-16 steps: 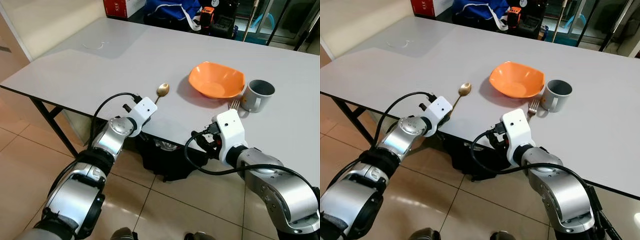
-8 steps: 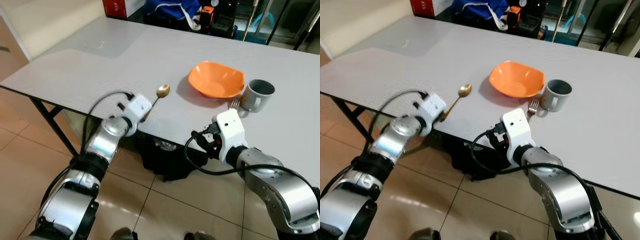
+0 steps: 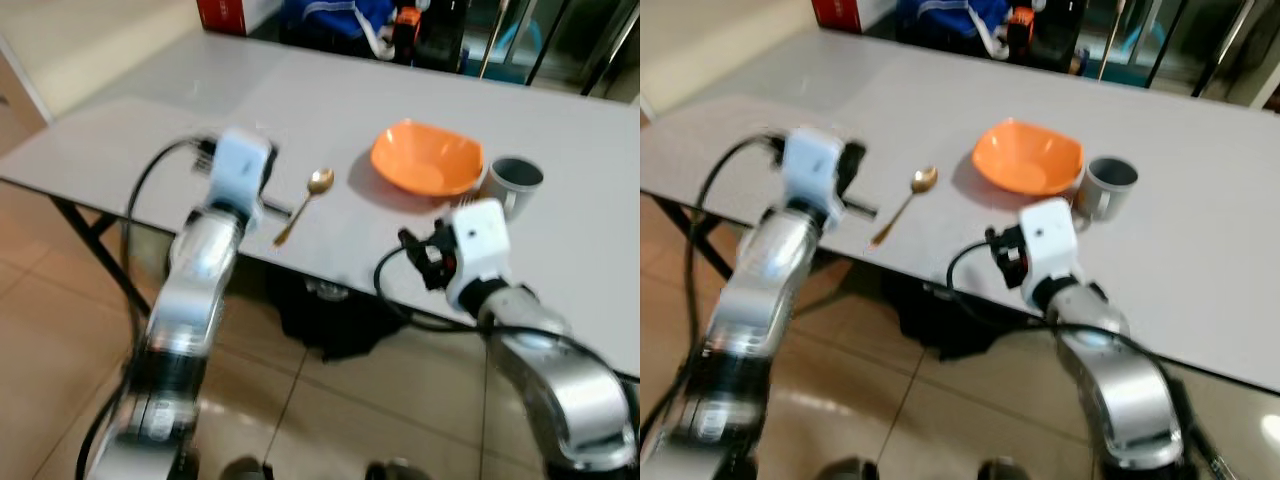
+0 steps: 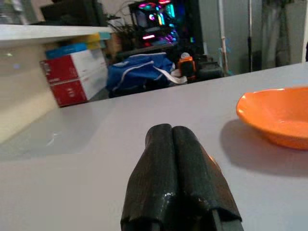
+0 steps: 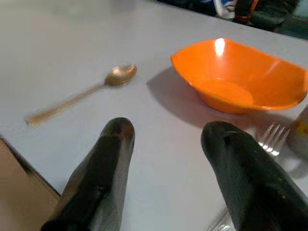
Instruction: Setting the table
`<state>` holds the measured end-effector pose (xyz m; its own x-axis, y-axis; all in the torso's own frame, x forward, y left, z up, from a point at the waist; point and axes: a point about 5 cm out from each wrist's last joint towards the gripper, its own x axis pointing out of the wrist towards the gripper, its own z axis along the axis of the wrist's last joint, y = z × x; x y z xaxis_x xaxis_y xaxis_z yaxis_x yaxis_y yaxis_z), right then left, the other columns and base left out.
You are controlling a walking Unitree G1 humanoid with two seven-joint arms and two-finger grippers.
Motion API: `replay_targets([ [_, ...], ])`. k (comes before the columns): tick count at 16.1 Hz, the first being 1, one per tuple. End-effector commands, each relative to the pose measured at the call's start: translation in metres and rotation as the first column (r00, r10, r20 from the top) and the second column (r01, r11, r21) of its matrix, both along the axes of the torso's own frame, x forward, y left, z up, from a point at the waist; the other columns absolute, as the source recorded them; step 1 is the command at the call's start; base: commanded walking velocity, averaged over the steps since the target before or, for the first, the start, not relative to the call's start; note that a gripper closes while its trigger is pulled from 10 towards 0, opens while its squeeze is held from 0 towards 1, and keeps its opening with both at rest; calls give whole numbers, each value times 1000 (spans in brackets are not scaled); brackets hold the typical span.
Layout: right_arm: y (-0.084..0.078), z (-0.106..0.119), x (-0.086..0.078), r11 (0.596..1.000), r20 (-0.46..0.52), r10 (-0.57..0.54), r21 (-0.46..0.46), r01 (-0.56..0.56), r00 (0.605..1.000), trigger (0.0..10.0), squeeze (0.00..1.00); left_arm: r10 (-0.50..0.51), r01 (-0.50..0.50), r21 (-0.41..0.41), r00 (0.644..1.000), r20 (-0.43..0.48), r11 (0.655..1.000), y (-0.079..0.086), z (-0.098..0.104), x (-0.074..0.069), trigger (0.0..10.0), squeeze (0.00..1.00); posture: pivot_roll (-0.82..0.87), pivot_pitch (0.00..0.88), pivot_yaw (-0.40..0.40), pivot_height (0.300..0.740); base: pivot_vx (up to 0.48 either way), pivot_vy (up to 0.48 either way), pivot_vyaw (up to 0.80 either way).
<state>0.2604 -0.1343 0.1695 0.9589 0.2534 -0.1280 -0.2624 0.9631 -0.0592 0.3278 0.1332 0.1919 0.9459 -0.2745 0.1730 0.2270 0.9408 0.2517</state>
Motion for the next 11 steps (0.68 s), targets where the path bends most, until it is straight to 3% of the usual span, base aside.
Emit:
replay_targets([
  [1, -5, 3, 1, 997, 49, -65, 49, 63, 997, 10000, 0, -1, 2, -8, 999, 34, 1000, 0, 9, -15, 10000, 0, 6, 52, -5, 740, 0, 480, 0],
  [4, -6, 1, 4, 984, 111, -169, 81, 160, 979, 10000, 0, 33, -37, -44, 996, -77, 998, 6, -10, -33, 10000, 0, 17, 47, -12, 740, 0, 480, 0],
  [9, -12, 4, 9, 962, 148, -228, 188, 199, 962, 10000, 0, 81, -84, -27, 991, -104, 996, 4, -11, -35, 10000, 0, 14, 33, -13, 740, 0, 480, 0],
  [10, -15, 2, 10, 943, 146, -259, 255, 216, 955, 10000, 1000, 29, -38, -66, 991, -127, 997, -2, -9, -37, 10000, 1000, 23, 28, -20, 740, 0, 480, 0],
  [11, -16, 1, 11, 945, 149, -261, 243, 221, 954, 10000, 1000, 28, -37, -71, 992, -123, 997, -3, -8, -37, 10000, 1000, 25, 22, -23, 740, 0, 480, 0],
])
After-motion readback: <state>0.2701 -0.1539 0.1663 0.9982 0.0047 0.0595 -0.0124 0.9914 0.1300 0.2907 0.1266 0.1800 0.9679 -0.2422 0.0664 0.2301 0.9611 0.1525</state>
